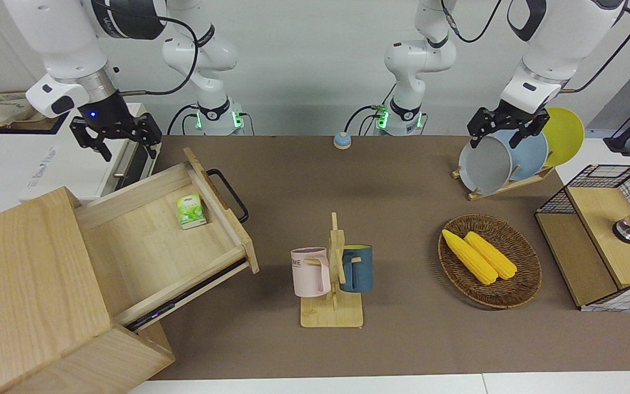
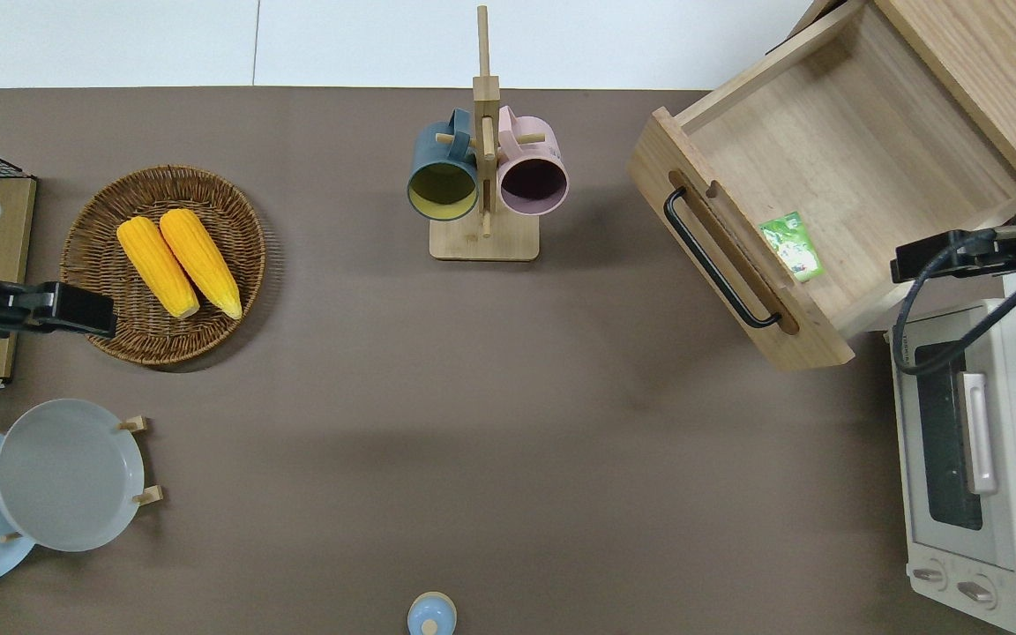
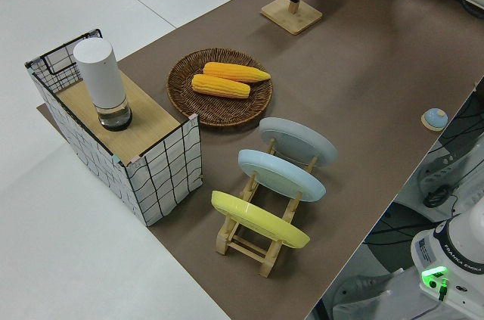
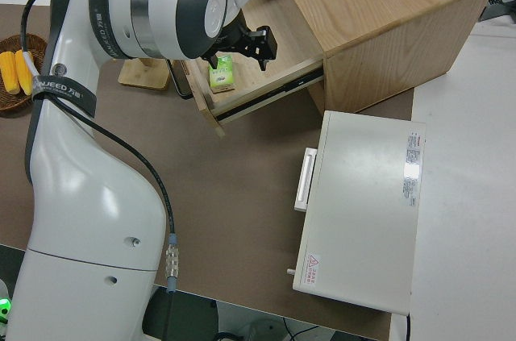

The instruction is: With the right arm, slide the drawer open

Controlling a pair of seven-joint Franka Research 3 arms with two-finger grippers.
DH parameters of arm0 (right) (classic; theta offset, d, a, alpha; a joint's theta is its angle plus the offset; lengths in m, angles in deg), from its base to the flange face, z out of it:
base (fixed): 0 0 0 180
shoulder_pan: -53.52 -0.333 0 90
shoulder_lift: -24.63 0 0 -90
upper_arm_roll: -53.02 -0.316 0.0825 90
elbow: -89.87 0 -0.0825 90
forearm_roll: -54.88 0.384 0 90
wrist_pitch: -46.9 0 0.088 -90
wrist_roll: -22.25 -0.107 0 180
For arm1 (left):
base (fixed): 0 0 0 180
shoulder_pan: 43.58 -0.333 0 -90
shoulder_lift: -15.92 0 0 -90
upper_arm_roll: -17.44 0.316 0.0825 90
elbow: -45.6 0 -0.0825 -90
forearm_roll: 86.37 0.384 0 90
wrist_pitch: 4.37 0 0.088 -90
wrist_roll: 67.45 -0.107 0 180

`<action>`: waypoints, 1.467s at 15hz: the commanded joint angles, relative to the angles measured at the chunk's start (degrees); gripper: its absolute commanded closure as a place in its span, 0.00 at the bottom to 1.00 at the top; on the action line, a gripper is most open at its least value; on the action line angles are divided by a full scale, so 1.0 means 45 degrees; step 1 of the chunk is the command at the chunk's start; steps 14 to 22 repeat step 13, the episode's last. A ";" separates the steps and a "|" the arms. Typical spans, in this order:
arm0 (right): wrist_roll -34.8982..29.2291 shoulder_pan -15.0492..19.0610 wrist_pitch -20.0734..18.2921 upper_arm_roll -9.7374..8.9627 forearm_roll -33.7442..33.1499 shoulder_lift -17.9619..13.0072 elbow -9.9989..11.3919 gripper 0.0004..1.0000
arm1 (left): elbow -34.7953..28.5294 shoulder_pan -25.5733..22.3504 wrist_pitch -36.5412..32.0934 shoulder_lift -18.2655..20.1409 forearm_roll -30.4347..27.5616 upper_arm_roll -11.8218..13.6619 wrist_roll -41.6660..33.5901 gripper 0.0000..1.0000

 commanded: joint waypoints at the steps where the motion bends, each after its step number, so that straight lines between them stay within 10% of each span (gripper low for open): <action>1: -0.0251 0.0021 0.0314 -0.0007 -0.0155 -0.0089 0.0216 0.01 | 0.0331 -0.0068 -0.0250 -0.0145 0.0219 -0.0090 -0.0112 0.01; 22: -0.0388 -0.0448 -0.0095 0.0169 -0.0155 -0.0246 0.0216 0.01 | 0.0331 -0.0068 -0.0250 -0.0145 0.0219 -0.0090 -0.0112 0.01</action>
